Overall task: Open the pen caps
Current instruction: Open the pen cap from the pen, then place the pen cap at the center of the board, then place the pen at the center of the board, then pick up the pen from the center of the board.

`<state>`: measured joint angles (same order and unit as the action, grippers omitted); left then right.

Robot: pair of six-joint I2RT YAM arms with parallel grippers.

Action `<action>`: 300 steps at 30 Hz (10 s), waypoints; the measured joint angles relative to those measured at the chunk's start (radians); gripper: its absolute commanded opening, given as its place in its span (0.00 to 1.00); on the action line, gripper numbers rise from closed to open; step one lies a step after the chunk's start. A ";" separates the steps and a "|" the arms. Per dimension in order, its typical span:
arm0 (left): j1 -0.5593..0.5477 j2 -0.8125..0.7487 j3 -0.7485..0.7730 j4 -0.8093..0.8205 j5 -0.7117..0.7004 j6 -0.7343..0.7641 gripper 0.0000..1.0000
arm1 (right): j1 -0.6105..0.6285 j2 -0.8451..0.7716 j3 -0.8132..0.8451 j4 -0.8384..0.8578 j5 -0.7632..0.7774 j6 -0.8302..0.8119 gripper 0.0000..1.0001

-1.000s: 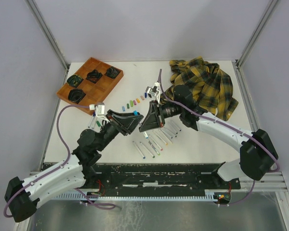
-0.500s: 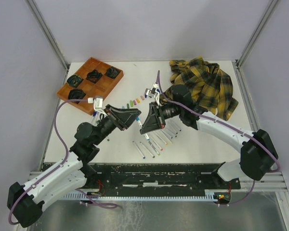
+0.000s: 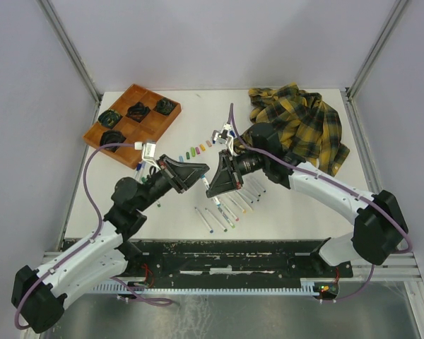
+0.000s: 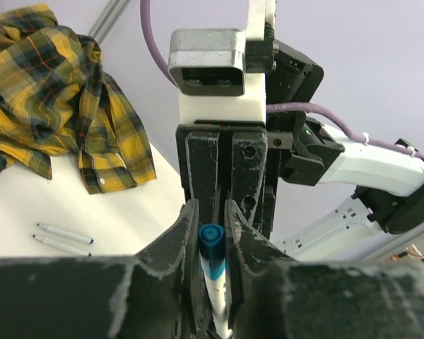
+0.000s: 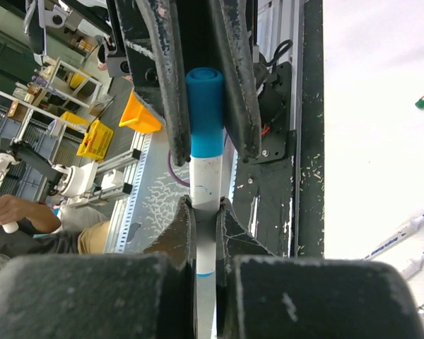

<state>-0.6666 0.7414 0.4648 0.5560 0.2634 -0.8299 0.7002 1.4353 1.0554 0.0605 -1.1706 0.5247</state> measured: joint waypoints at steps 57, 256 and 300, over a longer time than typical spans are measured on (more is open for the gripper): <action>0.464 0.879 0.370 -0.608 -0.364 0.119 0.09 | 0.070 0.187 0.058 -0.332 0.413 -0.171 0.00; 0.381 0.272 0.093 -0.878 -0.521 0.072 0.03 | 0.027 0.055 0.277 -0.702 0.368 -0.567 0.53; -0.026 -0.031 -0.280 0.328 -0.237 -0.081 0.03 | -0.018 0.038 -0.189 0.661 0.177 0.360 0.65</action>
<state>-0.6922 0.7101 0.1852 0.8841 0.0265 -0.9108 0.6827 1.4734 0.8665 0.7216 -0.9939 0.8848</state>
